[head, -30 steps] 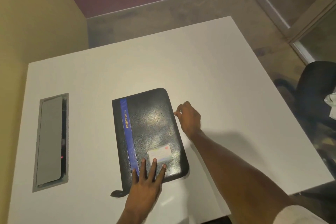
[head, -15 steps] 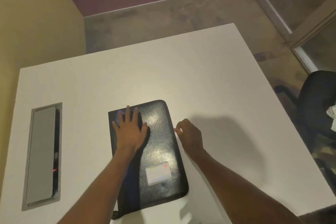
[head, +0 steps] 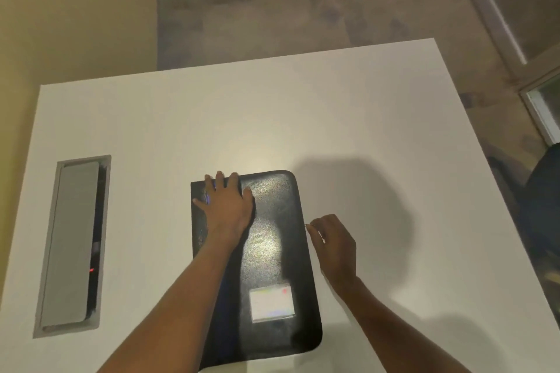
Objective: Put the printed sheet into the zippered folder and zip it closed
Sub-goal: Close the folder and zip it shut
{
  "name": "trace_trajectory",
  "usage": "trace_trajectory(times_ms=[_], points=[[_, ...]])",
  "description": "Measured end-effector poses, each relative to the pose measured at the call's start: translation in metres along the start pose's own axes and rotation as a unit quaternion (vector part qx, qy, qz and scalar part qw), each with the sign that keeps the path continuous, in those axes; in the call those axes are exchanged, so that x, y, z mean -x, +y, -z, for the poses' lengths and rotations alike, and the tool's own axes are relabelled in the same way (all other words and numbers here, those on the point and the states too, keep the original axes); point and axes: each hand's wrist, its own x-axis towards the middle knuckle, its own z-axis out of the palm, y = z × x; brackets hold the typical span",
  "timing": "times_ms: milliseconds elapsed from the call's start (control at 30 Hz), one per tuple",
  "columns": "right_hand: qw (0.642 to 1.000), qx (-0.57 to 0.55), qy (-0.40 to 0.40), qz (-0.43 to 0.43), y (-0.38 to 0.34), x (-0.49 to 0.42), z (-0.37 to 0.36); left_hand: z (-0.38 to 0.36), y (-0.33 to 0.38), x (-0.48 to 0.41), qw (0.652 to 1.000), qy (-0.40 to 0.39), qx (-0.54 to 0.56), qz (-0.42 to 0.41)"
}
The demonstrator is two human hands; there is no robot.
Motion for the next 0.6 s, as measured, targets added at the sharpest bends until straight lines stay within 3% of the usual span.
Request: trace_trajectory(times_ms=[433,600], points=[[0.999,0.01,0.02,0.023,-0.007,-0.071,-0.001,-0.004,0.015,0.004,0.999,0.011,0.042,0.002],[0.997,0.033,-0.037,0.054,-0.02,-0.121,0.003,-0.008,0.022,0.007,0.999,0.003,0.043,0.013]])
